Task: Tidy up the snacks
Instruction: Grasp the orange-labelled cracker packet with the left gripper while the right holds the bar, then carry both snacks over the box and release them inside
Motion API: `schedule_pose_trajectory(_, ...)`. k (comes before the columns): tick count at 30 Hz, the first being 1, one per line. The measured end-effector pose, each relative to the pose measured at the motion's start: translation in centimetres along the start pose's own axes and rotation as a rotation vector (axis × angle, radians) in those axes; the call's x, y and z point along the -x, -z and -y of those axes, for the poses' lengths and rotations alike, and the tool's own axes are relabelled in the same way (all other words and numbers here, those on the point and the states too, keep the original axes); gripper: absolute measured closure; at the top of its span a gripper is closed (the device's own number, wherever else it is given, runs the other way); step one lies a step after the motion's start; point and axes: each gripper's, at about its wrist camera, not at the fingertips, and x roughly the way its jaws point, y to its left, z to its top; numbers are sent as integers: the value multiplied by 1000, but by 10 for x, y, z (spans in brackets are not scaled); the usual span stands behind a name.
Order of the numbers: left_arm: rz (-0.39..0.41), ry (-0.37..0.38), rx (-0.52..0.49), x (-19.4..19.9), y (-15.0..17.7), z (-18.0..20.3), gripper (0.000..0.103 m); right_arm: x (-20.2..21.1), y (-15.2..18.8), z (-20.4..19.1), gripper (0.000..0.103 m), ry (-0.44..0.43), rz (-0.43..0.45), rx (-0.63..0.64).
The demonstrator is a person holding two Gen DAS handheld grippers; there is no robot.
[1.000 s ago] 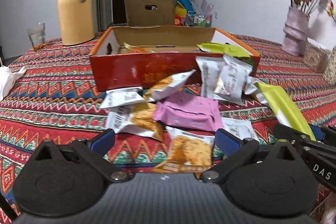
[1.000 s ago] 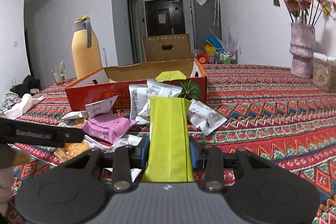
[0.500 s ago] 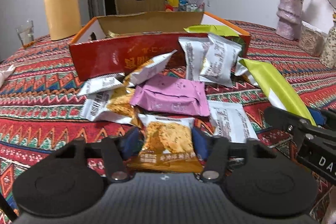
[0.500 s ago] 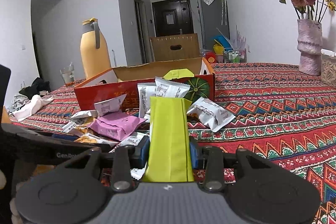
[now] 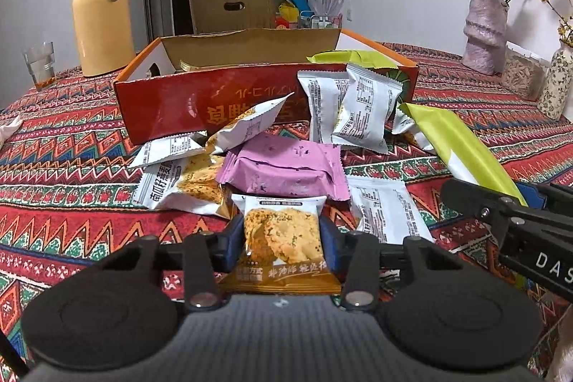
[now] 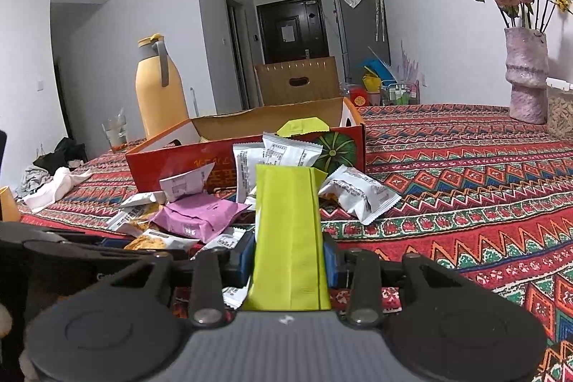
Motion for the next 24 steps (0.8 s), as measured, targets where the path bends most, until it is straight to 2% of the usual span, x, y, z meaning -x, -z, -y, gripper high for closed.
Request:
schedule_pose_trajectory(9,22,-3,1,4,-1,-1,59,-1,0,0,66,10,-5,-6)
schedule_pose_trajectory(15,83,15,15,24,-8,-6,60,0,-2,-7,66,11,-19,28)
schedule_pose_trajectory(24,175,40,8,55,-35,-13,60,21,-35,-18,66,18,38,55)
